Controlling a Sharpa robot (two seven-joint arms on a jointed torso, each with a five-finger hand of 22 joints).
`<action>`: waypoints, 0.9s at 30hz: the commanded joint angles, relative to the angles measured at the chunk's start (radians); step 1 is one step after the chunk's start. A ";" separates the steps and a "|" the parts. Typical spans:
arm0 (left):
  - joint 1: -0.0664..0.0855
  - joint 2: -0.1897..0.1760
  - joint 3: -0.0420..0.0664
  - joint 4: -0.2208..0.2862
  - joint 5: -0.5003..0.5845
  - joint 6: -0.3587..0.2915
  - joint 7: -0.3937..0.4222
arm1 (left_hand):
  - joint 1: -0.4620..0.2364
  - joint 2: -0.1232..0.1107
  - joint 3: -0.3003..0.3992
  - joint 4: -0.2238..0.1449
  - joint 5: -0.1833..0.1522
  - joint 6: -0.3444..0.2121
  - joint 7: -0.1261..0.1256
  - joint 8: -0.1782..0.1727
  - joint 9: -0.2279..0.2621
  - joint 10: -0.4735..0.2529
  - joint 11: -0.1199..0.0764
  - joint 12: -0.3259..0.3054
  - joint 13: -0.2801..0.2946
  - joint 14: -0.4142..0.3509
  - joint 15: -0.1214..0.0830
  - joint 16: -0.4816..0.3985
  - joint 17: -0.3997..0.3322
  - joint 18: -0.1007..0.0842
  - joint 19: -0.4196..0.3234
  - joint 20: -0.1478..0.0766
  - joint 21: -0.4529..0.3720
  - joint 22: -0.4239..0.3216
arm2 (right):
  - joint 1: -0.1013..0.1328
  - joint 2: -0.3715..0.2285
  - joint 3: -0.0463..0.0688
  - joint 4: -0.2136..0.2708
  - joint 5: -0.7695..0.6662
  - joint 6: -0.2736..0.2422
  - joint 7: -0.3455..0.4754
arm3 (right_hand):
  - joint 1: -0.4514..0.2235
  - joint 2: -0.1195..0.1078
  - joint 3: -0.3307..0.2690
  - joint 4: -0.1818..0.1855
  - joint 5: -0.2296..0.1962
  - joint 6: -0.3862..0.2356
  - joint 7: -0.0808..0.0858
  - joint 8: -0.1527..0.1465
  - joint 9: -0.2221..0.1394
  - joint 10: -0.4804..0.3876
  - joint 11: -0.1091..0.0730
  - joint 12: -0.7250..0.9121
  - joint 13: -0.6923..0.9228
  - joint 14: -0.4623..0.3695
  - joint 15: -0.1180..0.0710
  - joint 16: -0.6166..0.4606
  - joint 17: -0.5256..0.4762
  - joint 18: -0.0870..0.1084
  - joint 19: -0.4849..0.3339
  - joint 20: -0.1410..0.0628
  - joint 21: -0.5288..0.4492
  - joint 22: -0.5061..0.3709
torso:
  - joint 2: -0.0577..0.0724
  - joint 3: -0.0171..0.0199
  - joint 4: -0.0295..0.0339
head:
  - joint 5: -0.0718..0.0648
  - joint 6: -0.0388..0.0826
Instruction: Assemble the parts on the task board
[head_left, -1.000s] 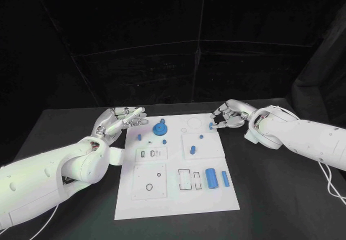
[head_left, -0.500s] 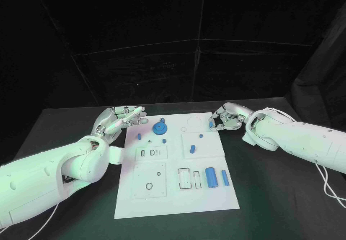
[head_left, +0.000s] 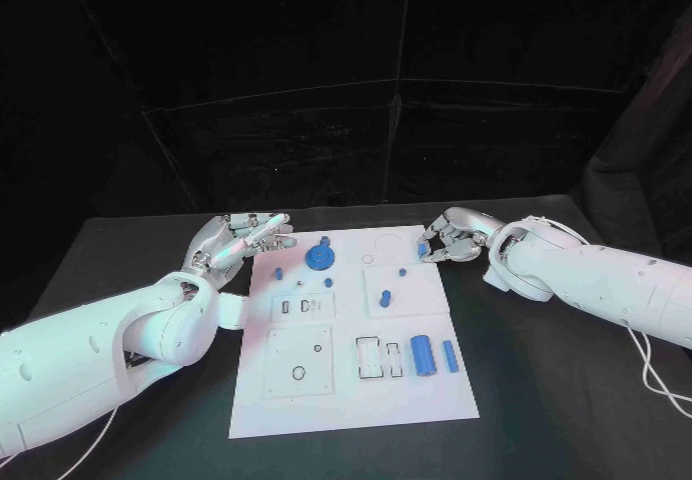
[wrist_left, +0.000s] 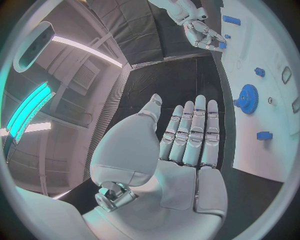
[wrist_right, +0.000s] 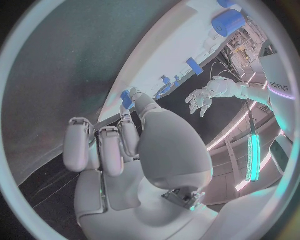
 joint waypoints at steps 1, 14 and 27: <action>0.001 0.001 0.001 0.001 -0.004 0.012 0.006 | 0.000 0.011 0.001 -0.006 -0.001 0.006 0.001 -0.003 -0.001 0.003 0.003 -0.006 -0.001 0.005 0.005 -0.003 -0.001 0.016 0.009 0.000 -0.003 -0.001 | 0.001 0.004 0.001 -0.003 -0.012 0.005 -0.006 | -0.003 0.014 0.010 -0.002 -0.011 0.013 -0.003 0.005 0.002 0.006 -0.001 0.007 0.067 0.079 -0.002 0.003 0.124 -0.005 0.009 0.001 0.007 0.002 | 0.000 -0.0002 0.0000 | -0.001 -0.001; 0.001 0.001 0.001 0.001 -0.004 0.011 0.005 | 0.000 0.011 0.001 -0.006 -0.001 0.006 0.001 -0.003 -0.001 0.003 0.003 -0.006 -0.001 0.005 0.005 -0.003 -0.001 0.016 0.009 0.000 -0.003 -0.001 | 0.001 0.015 0.001 -0.012 -0.013 0.002 -0.015 | -0.019 0.039 0.052 -0.012 -0.047 0.082 -0.025 0.026 0.008 0.013 -0.018 0.019 0.078 0.080 -0.015 0.006 0.132 -0.007 0.016 -0.010 0.012 0.015 | 0.000 0.0002 -0.0002 | -0.001 -0.002; 0.001 -0.004 0.001 0.002 -0.004 0.011 0.004 | 0.000 0.011 0.001 -0.006 -0.001 0.006 0.001 -0.003 -0.001 0.003 0.003 -0.006 -0.001 0.005 0.005 -0.003 -0.001 0.016 0.009 0.000 -0.003 -0.001 | 0.001 -0.006 0.001 0.044 0.026 -0.120 -0.035 | -0.021 0.072 0.107 -0.030 -0.035 0.136 -0.049 0.045 0.014 0.020 -0.039 0.025 0.085 0.081 -0.035 0.007 0.135 -0.009 0.024 -0.029 0.016 0.027 | -0.002 -0.0018 -0.0020 | 0.002 -0.003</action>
